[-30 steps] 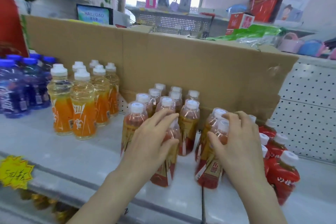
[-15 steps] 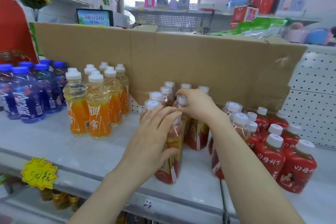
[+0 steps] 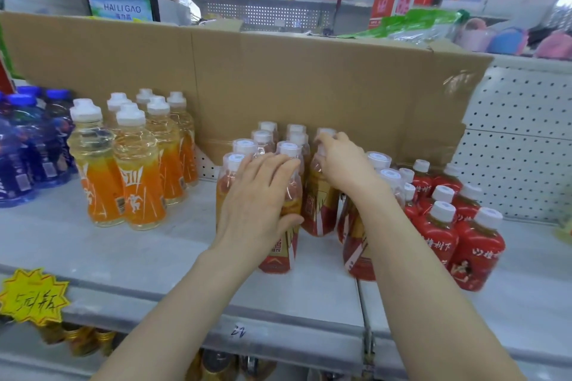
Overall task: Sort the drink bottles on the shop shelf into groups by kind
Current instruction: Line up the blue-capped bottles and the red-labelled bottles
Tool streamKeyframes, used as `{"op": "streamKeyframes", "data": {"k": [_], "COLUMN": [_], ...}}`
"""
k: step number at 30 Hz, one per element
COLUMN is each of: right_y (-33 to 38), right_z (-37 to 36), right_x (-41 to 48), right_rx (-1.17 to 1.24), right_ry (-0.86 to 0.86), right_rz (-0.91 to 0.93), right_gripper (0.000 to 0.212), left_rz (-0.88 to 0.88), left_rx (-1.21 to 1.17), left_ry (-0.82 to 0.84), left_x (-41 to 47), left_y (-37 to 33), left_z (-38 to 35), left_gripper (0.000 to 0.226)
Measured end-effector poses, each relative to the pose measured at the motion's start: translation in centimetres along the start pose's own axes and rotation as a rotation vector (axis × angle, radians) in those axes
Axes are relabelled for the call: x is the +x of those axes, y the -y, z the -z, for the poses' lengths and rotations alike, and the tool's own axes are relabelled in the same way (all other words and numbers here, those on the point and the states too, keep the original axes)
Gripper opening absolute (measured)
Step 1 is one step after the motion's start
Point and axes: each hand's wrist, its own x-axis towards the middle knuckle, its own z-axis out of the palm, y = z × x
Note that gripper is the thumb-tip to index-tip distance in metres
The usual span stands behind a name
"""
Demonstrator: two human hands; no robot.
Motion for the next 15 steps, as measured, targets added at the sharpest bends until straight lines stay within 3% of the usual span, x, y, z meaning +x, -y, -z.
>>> {"op": "streamKeyframes", "data": {"k": [8, 15], "right_y": [0.2, 0.5], "right_z": [1.2, -0.9], "right_x": [-1.3, -0.6], "right_rx": [-0.02, -0.08], "right_ry": [-0.039, -0.036], "right_rz": [0.012, 0.045], "right_gripper": [0.045, 0.051], "left_rz": [-0.082, -0.093], "left_rx": [0.234, 0.209], "left_ry": [0.028, 0.032], "left_x": [1.5, 0.9], "left_y": [0.8, 1.5], "left_z": [0.3, 0.5], "left_gripper": [0.104, 0.105]}}
